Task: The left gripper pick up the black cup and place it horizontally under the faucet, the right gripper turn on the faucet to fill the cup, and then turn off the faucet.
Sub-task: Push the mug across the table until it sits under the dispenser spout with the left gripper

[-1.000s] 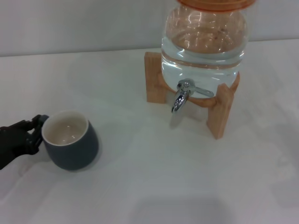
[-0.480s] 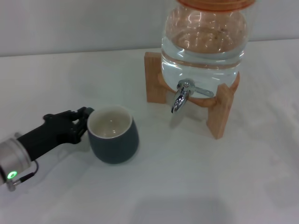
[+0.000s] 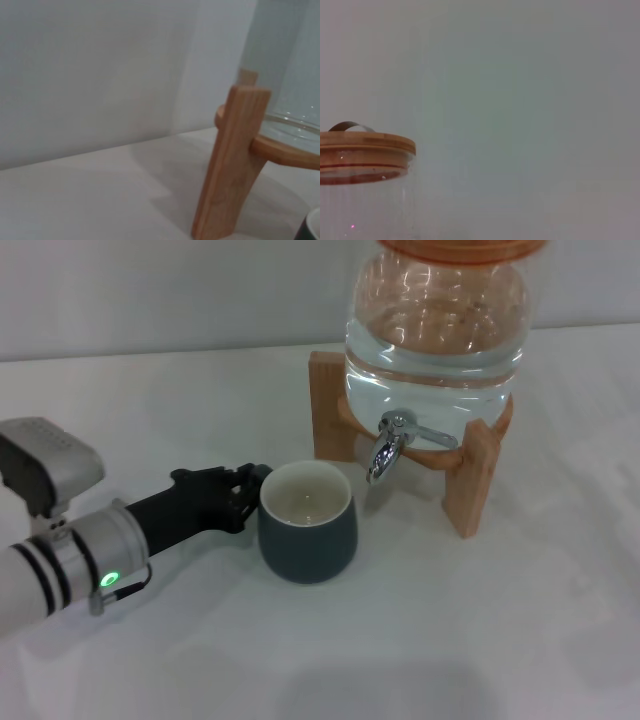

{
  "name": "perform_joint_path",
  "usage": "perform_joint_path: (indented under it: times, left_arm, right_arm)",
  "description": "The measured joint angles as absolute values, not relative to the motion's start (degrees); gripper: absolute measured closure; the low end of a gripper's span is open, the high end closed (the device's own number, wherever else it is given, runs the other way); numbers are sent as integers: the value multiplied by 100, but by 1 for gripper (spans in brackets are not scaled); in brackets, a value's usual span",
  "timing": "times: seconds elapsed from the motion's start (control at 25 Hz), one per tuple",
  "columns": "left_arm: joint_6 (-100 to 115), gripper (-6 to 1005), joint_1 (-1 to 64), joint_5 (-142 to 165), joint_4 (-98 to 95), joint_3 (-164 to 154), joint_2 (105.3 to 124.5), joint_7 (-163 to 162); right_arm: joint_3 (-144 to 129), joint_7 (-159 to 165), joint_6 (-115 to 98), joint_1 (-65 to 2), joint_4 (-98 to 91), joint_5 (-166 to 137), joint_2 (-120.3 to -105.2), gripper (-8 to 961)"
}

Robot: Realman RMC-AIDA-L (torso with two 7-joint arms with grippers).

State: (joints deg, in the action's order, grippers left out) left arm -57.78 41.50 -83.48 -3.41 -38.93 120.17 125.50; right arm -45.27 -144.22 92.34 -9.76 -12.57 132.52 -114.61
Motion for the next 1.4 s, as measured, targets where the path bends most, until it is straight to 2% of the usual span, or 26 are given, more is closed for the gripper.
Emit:
perform_joint_path:
  times: [0.72,1.4]
  left_arm:
    - [-5415,846,4933,-8441,613,-3479,12065,13709]
    - [-5123,859,5056,-8403,706,-3471,12078,14060]
  right_arm:
    - [-4535,-14423,9342,-917,-1257,13228,-11459,97]
    - [-4535,-14423,9428,-910,-1212,13192,-11461,97]
